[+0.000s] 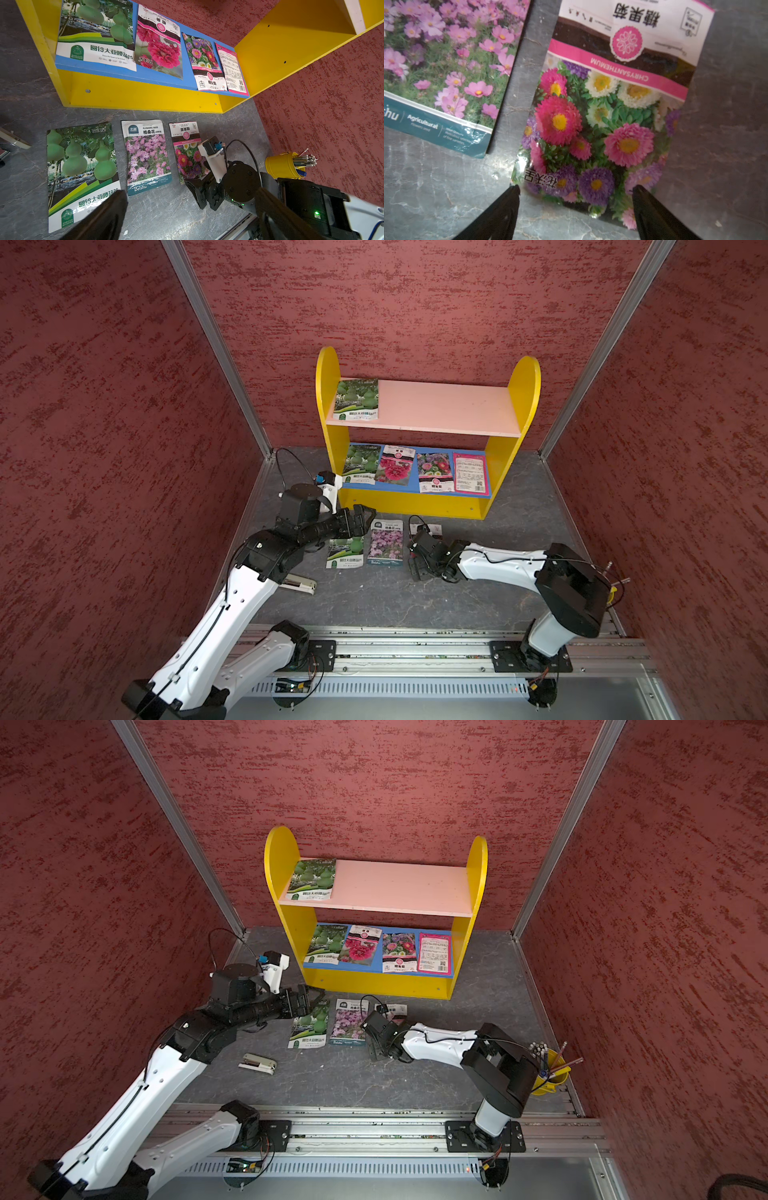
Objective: Take the seed bag off the shelf
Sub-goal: Adjust the seed packet at the center of the board.
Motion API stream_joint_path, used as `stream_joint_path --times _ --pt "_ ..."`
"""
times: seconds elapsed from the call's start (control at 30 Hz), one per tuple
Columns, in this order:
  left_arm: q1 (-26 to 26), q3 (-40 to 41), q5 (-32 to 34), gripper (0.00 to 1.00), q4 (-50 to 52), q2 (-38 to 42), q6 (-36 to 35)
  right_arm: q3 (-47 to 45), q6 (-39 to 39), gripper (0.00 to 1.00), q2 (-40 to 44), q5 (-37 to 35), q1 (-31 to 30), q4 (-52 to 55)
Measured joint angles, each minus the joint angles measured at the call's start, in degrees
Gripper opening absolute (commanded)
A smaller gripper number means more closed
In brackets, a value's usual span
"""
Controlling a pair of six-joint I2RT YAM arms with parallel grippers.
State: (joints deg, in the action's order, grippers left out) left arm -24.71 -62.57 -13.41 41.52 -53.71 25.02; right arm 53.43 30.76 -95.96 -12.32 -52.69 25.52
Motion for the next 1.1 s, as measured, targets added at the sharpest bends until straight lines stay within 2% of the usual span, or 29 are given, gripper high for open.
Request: stream_joint_path --times 0.37,1.1 --pt "1.81 0.85 -0.92 1.0 -0.46 -0.07 0.0 0.98 -3.72 0.85 -1.42 0.74 1.81 -0.98" --pt "2.93 1.51 -2.01 1.0 -1.68 -0.37 0.0 2.1 -12.66 0.81 -4.35 7.13 7.67 -5.2"
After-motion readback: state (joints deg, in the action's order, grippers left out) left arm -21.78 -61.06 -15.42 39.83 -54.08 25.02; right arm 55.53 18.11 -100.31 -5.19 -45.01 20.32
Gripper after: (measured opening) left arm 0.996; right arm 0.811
